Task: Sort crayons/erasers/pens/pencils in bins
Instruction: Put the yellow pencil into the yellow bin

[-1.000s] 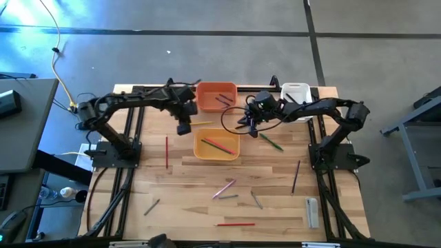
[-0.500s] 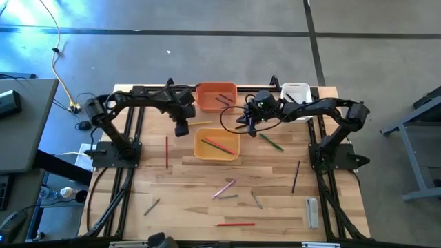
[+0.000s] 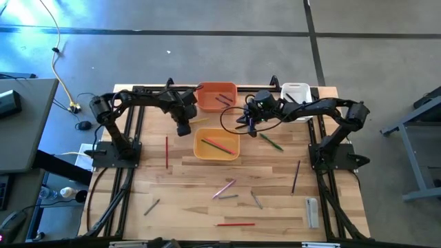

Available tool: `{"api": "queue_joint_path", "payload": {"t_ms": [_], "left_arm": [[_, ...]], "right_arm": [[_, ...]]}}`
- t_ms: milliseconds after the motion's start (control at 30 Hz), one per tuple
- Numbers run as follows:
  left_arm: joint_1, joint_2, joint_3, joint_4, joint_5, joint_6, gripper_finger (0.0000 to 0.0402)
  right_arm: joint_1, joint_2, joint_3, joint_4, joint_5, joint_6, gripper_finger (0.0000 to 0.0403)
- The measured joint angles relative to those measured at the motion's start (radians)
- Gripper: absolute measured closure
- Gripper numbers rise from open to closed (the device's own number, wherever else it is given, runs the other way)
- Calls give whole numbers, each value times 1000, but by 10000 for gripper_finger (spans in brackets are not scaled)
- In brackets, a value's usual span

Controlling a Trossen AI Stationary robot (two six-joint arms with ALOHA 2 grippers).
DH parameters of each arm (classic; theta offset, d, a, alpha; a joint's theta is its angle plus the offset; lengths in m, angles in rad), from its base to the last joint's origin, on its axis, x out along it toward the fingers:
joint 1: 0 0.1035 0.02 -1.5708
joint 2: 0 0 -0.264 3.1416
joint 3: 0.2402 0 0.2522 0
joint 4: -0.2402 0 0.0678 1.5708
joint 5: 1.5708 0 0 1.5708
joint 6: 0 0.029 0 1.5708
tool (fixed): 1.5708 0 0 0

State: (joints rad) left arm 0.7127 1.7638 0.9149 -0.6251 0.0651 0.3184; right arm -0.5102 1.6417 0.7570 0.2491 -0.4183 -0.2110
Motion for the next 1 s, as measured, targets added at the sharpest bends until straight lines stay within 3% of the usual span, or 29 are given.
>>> {"api": "queue_joint_path", "payload": {"t_ms": [367,467,767,1000], "left_arm": [[-99,-96,-52,-211,119,-255,401],[-149,-150,-119,-203,177,-344,400],[-316,-310,-264,-106,189,-628,400],[-500,-344,-303,-53,195,-778,401]], "right_arm": [[0,-1,1,-23,0,-18,403],[0,-1,1,-24,0,-18,403],[0,-1,1,-20,0,-34,403],[0,-1,1,-20,0,-33,403]]}}
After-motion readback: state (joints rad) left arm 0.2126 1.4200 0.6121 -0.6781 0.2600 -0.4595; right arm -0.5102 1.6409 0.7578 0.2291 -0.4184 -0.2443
